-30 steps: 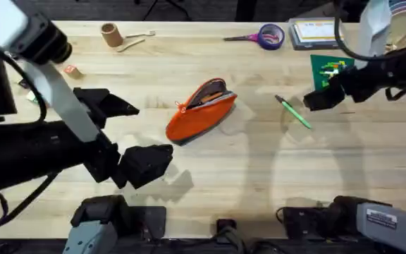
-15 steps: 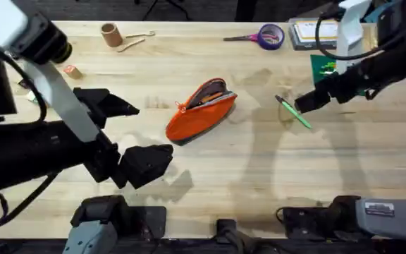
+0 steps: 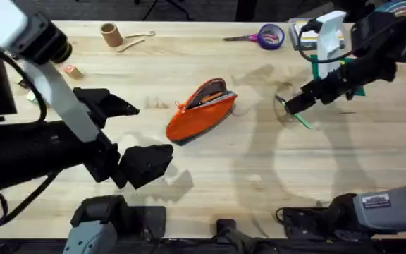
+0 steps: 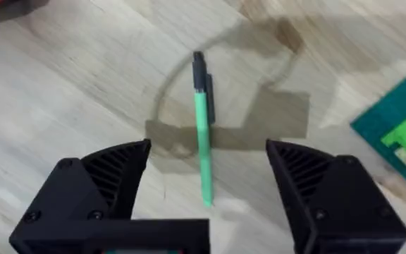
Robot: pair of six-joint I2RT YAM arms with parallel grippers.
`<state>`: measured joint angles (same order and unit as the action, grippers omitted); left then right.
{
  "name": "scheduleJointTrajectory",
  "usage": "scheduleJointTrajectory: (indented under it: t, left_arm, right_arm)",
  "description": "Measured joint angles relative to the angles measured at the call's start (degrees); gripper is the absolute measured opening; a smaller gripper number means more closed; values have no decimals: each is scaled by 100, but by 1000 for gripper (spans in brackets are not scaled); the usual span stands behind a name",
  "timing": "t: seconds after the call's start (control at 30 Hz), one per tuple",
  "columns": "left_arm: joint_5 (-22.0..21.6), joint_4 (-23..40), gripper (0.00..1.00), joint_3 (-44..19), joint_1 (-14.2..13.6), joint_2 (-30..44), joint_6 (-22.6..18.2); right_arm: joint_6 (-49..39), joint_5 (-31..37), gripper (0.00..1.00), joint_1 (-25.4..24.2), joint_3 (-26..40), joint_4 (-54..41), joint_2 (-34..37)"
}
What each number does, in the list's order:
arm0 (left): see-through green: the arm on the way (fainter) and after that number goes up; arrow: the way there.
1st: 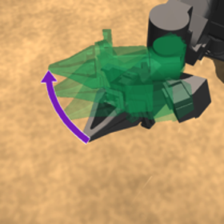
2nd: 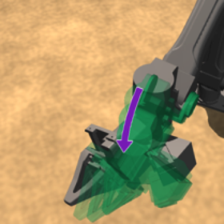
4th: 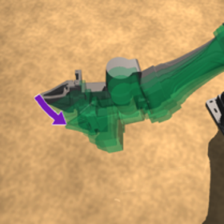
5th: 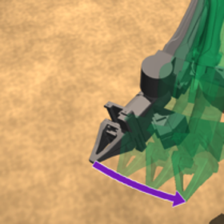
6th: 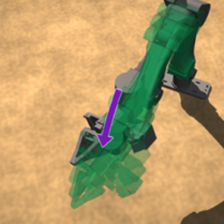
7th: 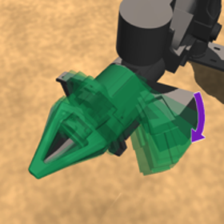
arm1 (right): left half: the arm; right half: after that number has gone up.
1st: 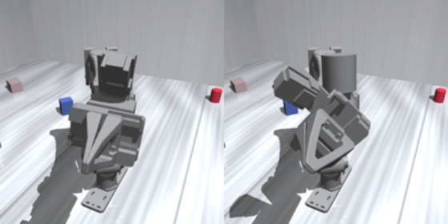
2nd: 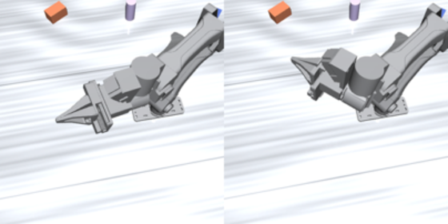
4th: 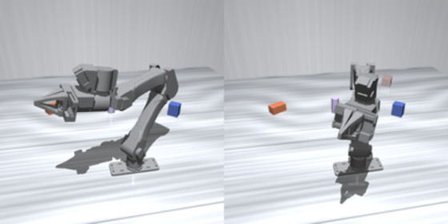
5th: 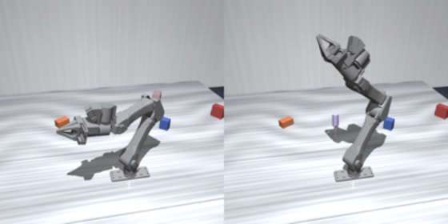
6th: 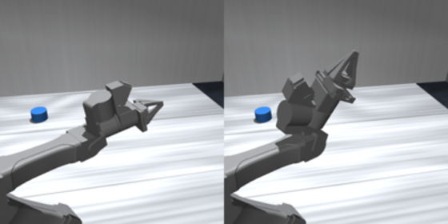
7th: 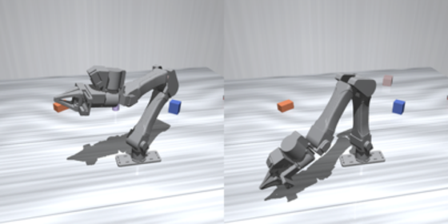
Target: Unzip the bag, pick up the pens from the table one at a time and place them inside, then zip the bag closed.
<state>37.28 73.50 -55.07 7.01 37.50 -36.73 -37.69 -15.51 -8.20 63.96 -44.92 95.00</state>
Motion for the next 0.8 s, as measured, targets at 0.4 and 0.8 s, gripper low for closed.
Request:
scheduleJointTrajectory:
  t: [0.4, 0.8]
  left_arm:
    - [0, 0, 993, 0, 0, 0, 0]
    - [0, 0, 993, 0, 0, 0, 0]
  right_arm:
    - [153, 473, 998, 423, -120, 461, 337]
    - [170, 602, 998, 487, -262, 592, 267]
